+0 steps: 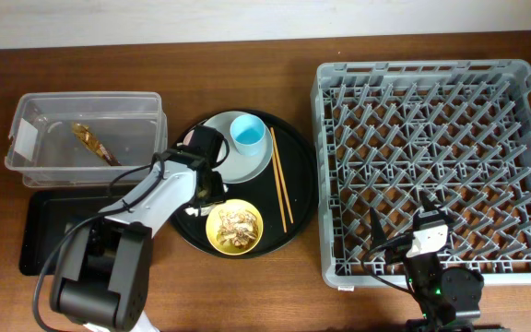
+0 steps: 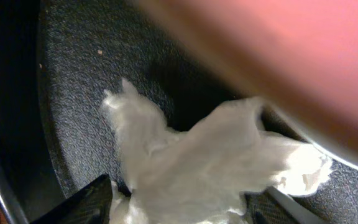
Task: Sort waste into correct bins and load items into the dishwasher rack
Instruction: 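Grasp the crumpled white tissue with the left gripper, then drop the tissue into the clear bin with the left gripper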
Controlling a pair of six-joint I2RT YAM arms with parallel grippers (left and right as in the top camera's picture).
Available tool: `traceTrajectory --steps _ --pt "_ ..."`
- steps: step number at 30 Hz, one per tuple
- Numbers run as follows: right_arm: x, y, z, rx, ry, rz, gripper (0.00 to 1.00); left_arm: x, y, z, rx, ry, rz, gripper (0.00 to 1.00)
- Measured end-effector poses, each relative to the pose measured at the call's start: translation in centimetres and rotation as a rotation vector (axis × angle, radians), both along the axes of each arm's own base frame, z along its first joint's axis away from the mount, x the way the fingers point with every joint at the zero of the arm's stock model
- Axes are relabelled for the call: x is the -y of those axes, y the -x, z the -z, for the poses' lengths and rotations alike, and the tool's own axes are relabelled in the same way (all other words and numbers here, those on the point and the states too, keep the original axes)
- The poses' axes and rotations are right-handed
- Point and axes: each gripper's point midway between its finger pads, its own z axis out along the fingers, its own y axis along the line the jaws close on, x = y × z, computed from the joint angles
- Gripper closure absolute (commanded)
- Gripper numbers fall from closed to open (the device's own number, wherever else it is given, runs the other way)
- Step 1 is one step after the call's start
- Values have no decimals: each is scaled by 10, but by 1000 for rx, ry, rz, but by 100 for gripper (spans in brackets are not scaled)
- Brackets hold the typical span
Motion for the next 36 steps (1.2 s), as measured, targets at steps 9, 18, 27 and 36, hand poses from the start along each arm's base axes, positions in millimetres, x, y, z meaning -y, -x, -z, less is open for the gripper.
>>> traceTrajectory --steps 9,18,27,36 --pt "0 0 0 0 0 0 2 -16 0 -21 18 2 -23 100" --pt "0 0 0 0 0 0 2 -100 -50 -223 649 12 -256 100" --pt "0 0 0 1 0 0 2 -157 -114 -148 613 -77 -373 61" --pt "0 0 0 0 0 0 2 -147 -107 -152 585 -26 -317 35"
